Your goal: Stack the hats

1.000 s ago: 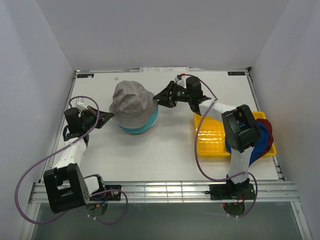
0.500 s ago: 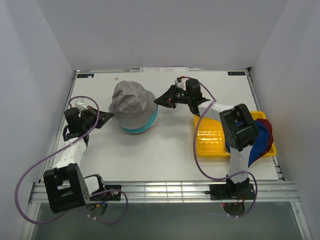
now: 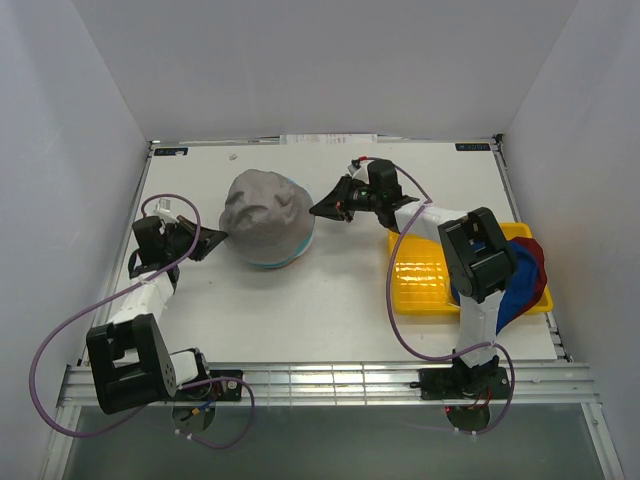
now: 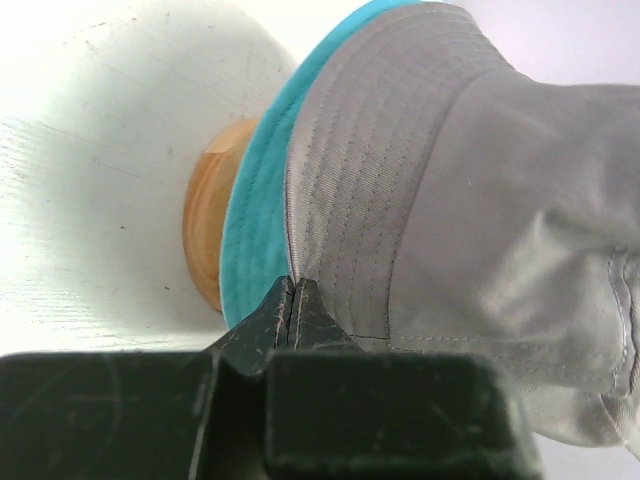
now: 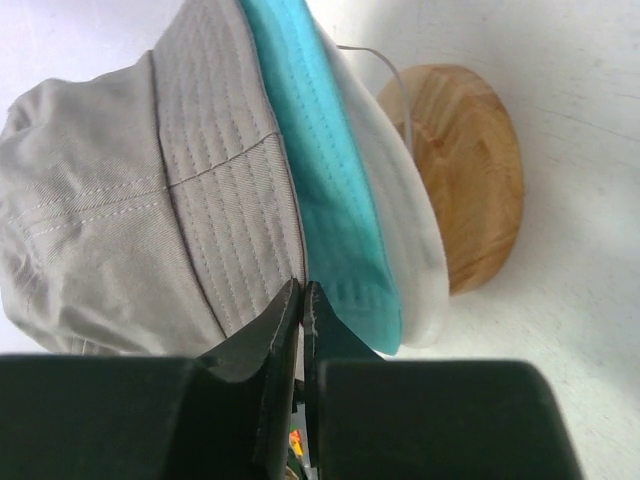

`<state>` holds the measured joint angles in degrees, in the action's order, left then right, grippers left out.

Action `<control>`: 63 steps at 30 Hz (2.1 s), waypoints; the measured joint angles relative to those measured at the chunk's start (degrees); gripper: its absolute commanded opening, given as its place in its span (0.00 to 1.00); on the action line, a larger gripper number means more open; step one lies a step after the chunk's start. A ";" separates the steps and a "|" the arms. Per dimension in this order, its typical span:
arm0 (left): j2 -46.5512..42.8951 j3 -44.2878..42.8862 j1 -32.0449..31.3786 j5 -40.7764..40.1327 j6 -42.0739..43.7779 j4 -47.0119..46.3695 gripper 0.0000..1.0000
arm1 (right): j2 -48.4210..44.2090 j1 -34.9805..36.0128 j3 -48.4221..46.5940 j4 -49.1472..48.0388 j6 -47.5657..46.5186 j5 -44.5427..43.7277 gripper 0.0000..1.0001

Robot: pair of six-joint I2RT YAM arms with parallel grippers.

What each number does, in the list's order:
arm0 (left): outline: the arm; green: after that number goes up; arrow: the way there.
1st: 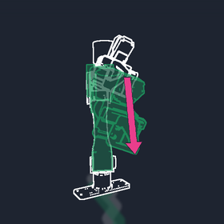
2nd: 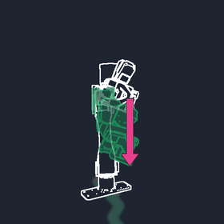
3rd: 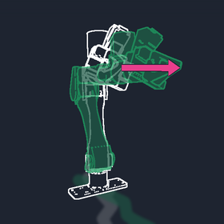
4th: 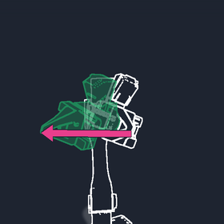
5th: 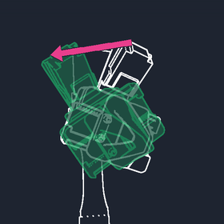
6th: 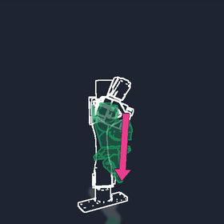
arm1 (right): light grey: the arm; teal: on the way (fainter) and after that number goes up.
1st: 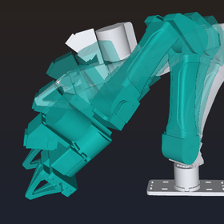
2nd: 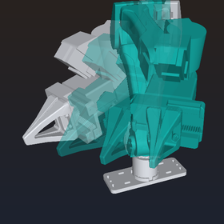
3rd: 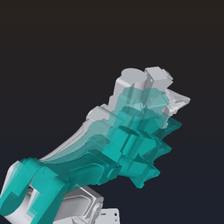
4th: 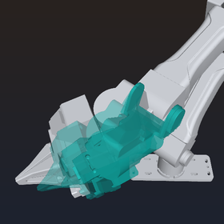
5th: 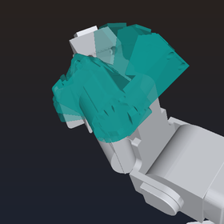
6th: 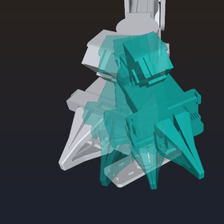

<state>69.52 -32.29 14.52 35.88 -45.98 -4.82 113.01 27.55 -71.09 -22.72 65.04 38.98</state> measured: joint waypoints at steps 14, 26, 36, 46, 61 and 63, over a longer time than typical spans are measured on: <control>4.72 -0.66 -0.07 -1.05 0.98 0.13 0.00 | 2.23 0.02 -9.18 18.03 -12.20 -3.61 0.08; 9.05 -3.45 -0.31 -1.14 0.68 0.59 0.00 | 7.39 1.18 -21.73 34.82 -21.84 -6.47 0.08; 10.03 -3.72 -0.42 -0.94 0.68 1.38 0.00 | 7.91 1.64 -23.80 38.42 -24.79 -7.48 0.08; 7.67 -3.67 -0.46 -1.57 1.18 5.40 0.00 | 11.56 1.84 -32.37 45.77 -26.73 -8.92 0.08; 1.49 -5.57 0.00 -8.83 5.05 18.67 0.50 | 17.90 1.81 -44.28 53.22 -28.83 -11.87 0.08; 0.57 -7.08 0.00 -9.11 5.03 19.19 0.52 | 17.99 1.81 -44.44 53.29 -29.22 -11.89 0.08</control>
<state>70.08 -39.38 14.52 26.76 -40.95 14.37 131.00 29.36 -115.52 30.57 35.81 27.09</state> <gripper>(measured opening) 0.500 0.084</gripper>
